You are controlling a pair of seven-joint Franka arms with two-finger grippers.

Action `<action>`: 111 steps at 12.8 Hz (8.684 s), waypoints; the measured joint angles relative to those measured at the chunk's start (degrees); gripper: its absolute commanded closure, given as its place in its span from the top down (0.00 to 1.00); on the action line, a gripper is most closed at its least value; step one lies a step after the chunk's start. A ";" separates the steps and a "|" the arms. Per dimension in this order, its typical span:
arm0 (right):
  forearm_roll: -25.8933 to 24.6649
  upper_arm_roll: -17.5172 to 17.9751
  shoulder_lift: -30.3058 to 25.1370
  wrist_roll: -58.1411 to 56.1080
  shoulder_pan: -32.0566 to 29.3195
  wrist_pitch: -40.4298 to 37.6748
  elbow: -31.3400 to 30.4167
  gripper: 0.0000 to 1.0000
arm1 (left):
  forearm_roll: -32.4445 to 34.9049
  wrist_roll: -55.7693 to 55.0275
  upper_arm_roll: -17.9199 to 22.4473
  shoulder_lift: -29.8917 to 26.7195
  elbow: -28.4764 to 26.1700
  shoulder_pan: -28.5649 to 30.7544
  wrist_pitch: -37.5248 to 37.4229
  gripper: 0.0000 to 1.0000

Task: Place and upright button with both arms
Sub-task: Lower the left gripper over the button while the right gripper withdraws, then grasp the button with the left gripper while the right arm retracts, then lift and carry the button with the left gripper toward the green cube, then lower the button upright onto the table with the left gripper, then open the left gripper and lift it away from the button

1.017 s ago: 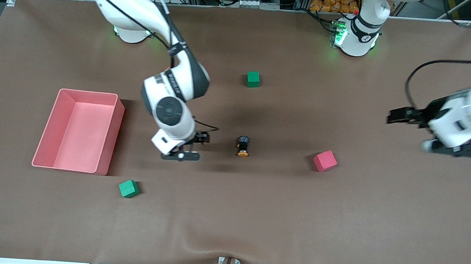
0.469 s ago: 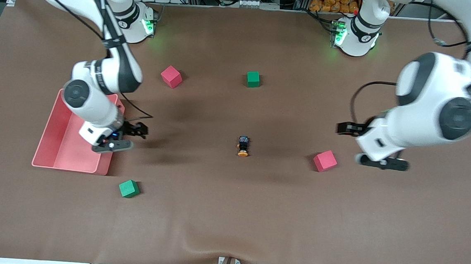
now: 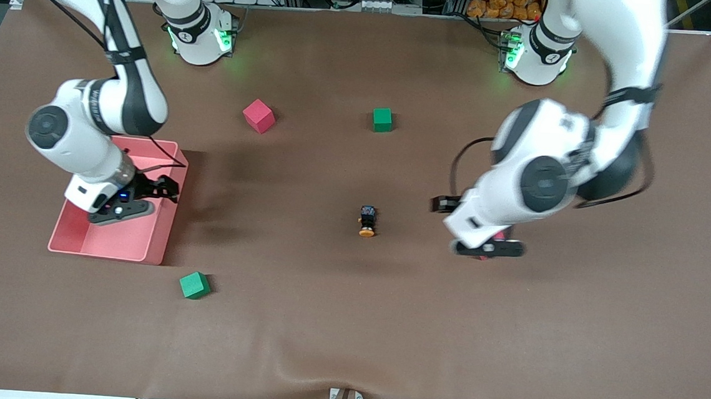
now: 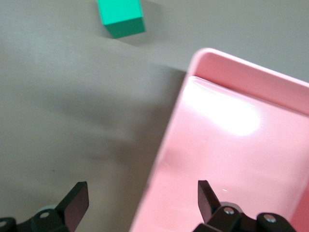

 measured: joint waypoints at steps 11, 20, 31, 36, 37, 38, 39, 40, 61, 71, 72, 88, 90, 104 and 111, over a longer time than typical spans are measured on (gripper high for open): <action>-0.56 0.60 -0.52 6.24 -2.80 -6.06 3.51 1.00 | -6.90 -11.04 0.82 15.12 3.72 -9.36 16.27 1.00; -4.25 0.45 -0.55 11.17 -4.69 -12.47 5.40 1.00 | -6.91 -12.65 0.78 19.72 3.97 -11.47 23.41 1.00; -4.42 0.08 -4.87 11.67 -7.90 -32.01 20.56 1.00 | -6.91 -12.68 0.99 20.67 3.98 -11.73 23.69 0.78; -4.42 1.13 -5.28 11.72 -7.63 -40.07 27.62 1.00 | -6.91 -12.68 1.03 21.52 3.98 -11.73 23.71 0.24; -4.42 1.15 -5.76 11.72 -7.57 -40.62 28.12 1.00 | -6.91 -12.68 1.03 21.55 3.98 -11.74 23.73 0.12; -4.42 0.95 -6.85 11.72 -7.67 -41.51 28.38 1.00 | -6.91 -12.68 1.03 21.55 4.01 -11.74 23.74 0.04; -4.42 0.71 -8.35 11.71 -8.01 -42.63 28.48 1.00 | -6.91 -12.68 1.03 21.55 4.11 -11.74 23.75 0.00; -4.42 0.52 -9.78 11.70 -8.48 -43.67 28.48 1.00 | -6.91 -12.68 1.04 21.55 4.30 -11.73 23.75 0.00; -4.42 0.47 -14.87 11.70 -8.89 -44.86 29.48 1.00 | 40.93 -82.38 11.02 17.08 4.40 -38.96 11.45 0.06; -4.42 0.80 -14.92 11.70 -8.87 -49.85 32.20 1.00 | 60.04 -107.52 11.48 25.51 3.51 -44.52 5.83 0.09; -4.42 0.80 -14.92 11.71 -8.87 -50.01 32.33 1.00 | 60.04 -108.39 11.53 25.51 3.76 -44.53 5.42 0.10; -4.42 0.99 -14.92 17.41 -8.53 -50.04 32.41 1.00 | 62.90 -116.94 11.52 28.96 4.08 -44.90 4.28 1.00; -4.42 1.25 -14.81 17.41 -7.64 -50.09 32.40 1.00 | 62.95 -116.12 11.53 28.96 4.08 -44.91 4.29 1.00; -4.53 0.54 -13.99 18.28 -5.28 -49.98 32.44 1.00 | 51.84 -72.50 8.71 17.12 5.51 -45.13 -4.83 1.00; -4.68 0.14 -14.05 18.56 -10.06 -50.14 32.53 1.00 | 36.68 -50.81 9.02 3.90 5.76 -33.62 -4.78 1.00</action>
